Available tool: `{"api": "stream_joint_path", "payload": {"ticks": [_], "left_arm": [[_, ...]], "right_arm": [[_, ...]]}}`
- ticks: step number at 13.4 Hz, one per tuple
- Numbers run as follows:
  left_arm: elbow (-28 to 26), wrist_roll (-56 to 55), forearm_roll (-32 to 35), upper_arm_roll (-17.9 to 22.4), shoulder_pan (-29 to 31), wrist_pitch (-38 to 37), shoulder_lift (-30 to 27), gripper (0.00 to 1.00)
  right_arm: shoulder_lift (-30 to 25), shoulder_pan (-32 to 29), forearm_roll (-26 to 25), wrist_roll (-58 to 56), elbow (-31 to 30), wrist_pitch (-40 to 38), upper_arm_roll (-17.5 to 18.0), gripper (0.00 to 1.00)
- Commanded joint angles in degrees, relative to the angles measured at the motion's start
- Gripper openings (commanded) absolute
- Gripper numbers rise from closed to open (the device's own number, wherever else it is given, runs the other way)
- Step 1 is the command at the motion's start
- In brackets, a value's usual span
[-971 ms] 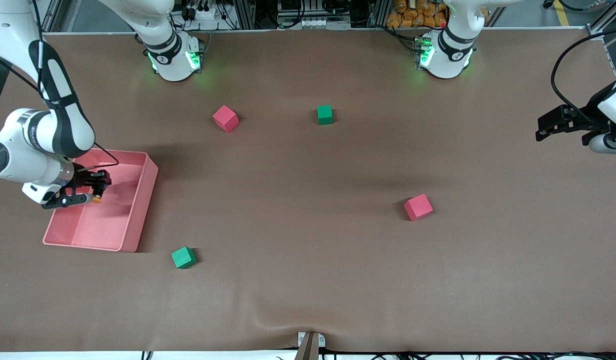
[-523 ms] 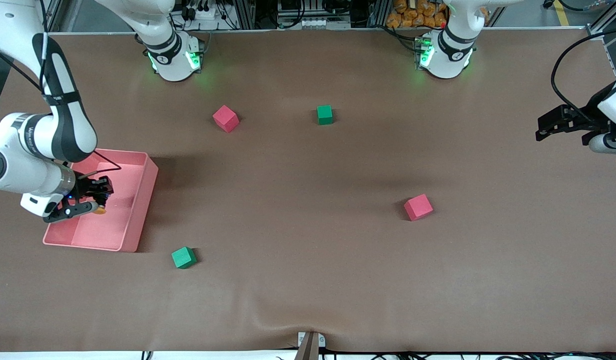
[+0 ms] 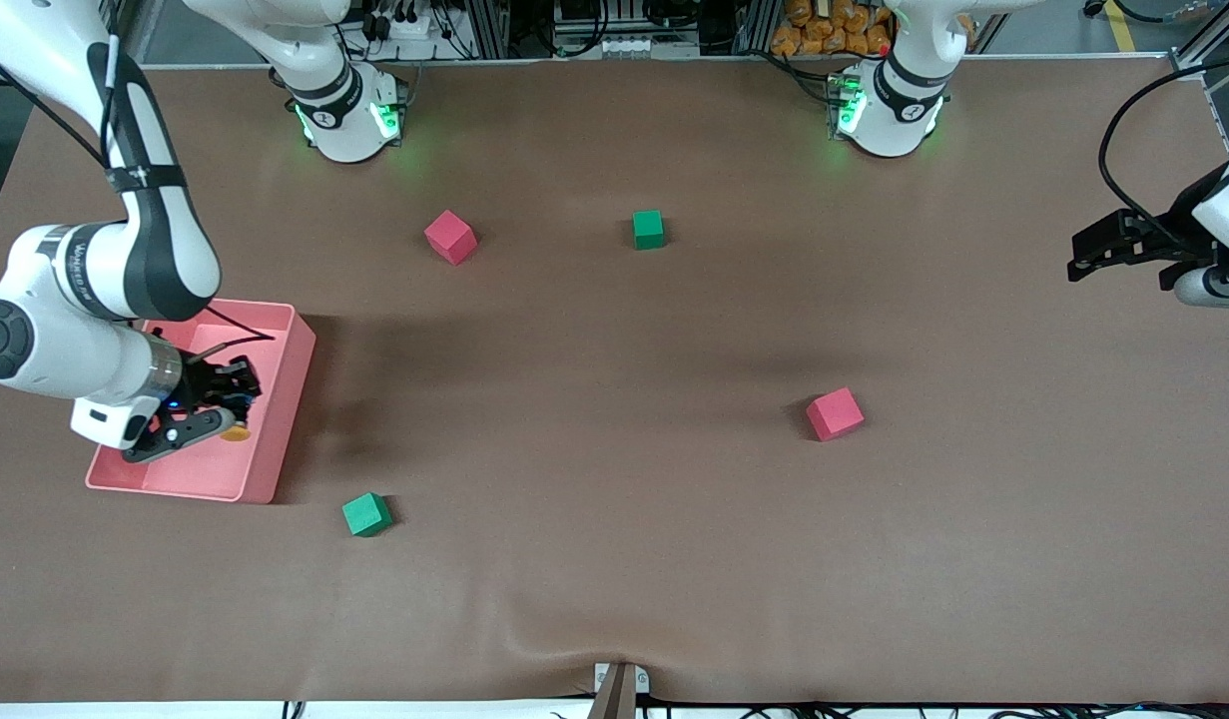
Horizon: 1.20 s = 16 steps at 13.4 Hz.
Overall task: Place and upright button with both arms
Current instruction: 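Carry the button with the right gripper to the table middle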
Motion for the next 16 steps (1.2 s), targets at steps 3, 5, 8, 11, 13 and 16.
{"api": "stream_joint_path", "payload": {"ticks": [3,5,8,11,13,16], "left_arm": [[1.28,1.11,-1.32,-0.15,0.57,-1.05,0.72,1.0],[1.19,1.37,-1.32,-0.15,0.57,-1.05,0.8,1.0],[1.19,1.37,-1.41,-0.15,0.57,-1.05,0.8,1.0],[1.11,1.2,-1.5,-0.15,0.57,-1.05,0.8,1.0],[0.93,1.2,-1.93,-0.15,0.48,-1.32,0.8,1.0],[0.93,1.37,-2.02,-0.15,0.57,-1.32,0.8,1.0]], "right_arm": [[-0.72,5.29,3.93,0.71,1.2,-1.58,-0.11,0.15],[-0.64,7.75,4.46,2.99,1.73,-1.49,-0.11,0.15],[-0.2,13.89,4.64,8.34,3.22,-0.88,-0.2,0.15],[-0.2,19.96,4.73,17.56,4.37,-1.05,-0.2,0.15],[0.24,24.09,4.82,24.93,5.59,-0.53,-0.29,0.15],[3.57,29.1,4.82,32.51,7.44,4.46,-0.29,0.17]]}}
